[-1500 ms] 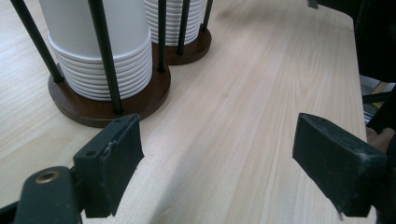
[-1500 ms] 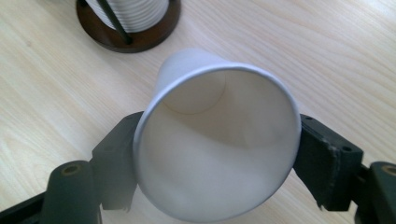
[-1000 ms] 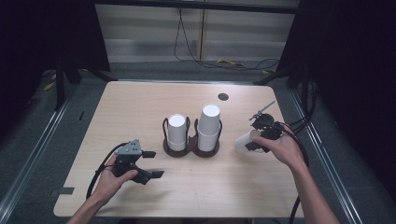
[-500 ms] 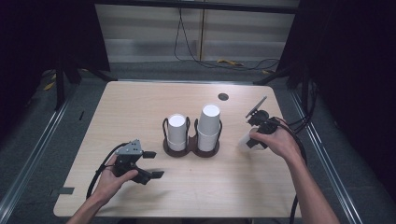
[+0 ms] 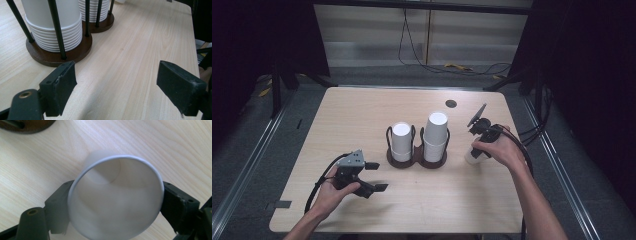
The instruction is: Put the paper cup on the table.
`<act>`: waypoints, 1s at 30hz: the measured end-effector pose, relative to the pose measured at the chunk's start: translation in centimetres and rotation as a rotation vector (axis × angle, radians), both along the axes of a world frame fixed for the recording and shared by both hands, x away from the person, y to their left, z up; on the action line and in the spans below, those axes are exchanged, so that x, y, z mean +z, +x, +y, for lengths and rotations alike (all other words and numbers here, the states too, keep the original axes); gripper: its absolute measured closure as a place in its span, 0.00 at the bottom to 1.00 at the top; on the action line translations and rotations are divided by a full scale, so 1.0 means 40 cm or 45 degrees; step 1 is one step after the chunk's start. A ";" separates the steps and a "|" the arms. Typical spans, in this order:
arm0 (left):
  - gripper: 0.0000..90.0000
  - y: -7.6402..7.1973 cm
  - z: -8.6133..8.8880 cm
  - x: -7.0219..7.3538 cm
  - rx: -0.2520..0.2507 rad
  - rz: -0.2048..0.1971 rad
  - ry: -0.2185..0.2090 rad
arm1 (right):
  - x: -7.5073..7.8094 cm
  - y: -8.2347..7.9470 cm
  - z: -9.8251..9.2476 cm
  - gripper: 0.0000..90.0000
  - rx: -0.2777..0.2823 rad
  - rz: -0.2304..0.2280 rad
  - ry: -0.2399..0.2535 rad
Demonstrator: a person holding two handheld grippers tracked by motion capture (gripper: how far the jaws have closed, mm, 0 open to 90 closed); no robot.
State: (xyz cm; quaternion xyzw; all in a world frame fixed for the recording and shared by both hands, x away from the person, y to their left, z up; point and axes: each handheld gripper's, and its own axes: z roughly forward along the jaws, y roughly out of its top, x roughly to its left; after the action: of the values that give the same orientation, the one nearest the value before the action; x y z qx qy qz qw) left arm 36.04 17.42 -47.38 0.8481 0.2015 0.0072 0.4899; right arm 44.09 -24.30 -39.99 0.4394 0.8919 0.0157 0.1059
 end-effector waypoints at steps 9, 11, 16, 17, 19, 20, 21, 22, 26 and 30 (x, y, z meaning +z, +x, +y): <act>0.18 0.001 0.001 -0.003 0.003 -0.001 0.008 | -0.030 0.014 0.013 0.18 0.008 -0.027 0.098; 0.18 0.001 0.001 -0.002 0.000 0.001 0.010 | -0.032 0.016 0.015 0.17 0.003 -0.035 0.121; 0.18 0.001 0.001 -0.003 0.000 -0.005 0.018 | -0.032 0.012 0.010 0.17 -0.008 -0.047 0.160; 0.18 0.001 0.001 -0.003 0.001 0.000 0.009 | -0.033 0.010 0.007 0.17 -0.009 -0.054 0.167; 0.18 0.001 0.001 -0.003 0.003 0.000 0.009 | -0.039 0.007 0.000 0.17 -0.025 -0.043 0.181; 0.18 0.001 0.002 -0.003 0.003 0.000 0.012 | -0.043 0.005 -0.004 0.17 -0.034 -0.043 0.193; 0.18 0.001 0.002 -0.003 0.003 0.001 0.010 | -0.045 0.004 -0.009 0.17 -0.036 -0.049 0.213; 0.18 0.001 0.002 -0.003 0.005 0.000 0.011 | -0.048 0.001 -0.013 0.17 -0.046 -0.059 0.231; 0.18 0.001 0.001 -0.003 0.005 -0.001 0.017 | -0.055 -0.006 -0.024 0.17 -0.074 -0.045 0.242; 0.18 0.001 0.001 -0.003 0.000 0.000 0.019 | -0.054 -0.015 -0.036 0.16 -0.101 -0.054 0.300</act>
State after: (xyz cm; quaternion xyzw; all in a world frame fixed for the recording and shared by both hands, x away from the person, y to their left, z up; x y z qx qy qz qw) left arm 36.07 17.45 -47.52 0.8518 0.2016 0.0089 0.4835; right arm 43.50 -25.74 -42.15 0.4834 0.8633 0.1255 0.0730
